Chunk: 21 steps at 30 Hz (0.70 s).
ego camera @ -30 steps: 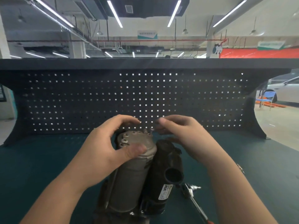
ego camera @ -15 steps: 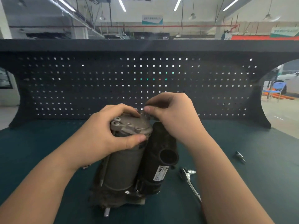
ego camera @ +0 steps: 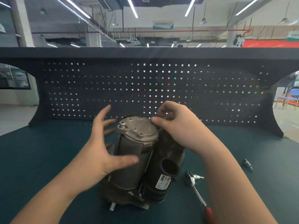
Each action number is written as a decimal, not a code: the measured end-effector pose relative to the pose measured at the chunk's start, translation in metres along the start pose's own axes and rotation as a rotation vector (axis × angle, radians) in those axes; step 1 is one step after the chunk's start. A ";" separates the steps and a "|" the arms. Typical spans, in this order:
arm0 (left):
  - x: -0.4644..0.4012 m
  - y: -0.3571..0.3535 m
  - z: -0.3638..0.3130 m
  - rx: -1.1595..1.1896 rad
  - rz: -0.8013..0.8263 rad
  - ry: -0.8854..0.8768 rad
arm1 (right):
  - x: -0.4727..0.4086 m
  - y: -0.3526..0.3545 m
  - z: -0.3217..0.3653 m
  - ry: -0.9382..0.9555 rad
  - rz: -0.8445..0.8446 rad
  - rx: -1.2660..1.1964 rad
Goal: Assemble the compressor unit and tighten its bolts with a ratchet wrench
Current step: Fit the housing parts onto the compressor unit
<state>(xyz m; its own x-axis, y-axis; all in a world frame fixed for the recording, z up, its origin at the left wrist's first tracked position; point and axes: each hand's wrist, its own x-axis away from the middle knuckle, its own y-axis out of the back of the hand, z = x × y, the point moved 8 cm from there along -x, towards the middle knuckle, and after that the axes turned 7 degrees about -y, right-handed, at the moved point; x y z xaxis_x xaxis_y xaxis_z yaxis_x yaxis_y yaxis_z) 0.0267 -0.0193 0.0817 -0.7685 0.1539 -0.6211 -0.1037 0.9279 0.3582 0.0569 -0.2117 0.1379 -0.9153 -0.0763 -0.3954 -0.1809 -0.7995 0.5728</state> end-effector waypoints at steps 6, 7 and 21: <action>0.041 -0.009 0.054 0.037 -0.175 0.177 | 0.021 0.003 0.016 -0.003 -0.104 0.140; 0.040 -0.007 0.060 0.046 -0.189 0.191 | 0.026 0.003 0.020 -0.003 -0.122 0.172; 0.069 -0.019 0.051 0.511 -0.095 0.141 | 0.079 -0.024 0.065 0.072 -0.197 0.358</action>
<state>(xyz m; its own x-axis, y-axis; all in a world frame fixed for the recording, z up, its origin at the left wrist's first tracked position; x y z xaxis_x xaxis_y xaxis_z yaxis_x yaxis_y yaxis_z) 0.0084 -0.0089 -0.0033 -0.8515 0.0468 -0.5223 0.1166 0.9880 -0.1016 -0.0347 -0.1595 0.1396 -0.8256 0.0063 -0.5642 -0.4755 -0.5459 0.6898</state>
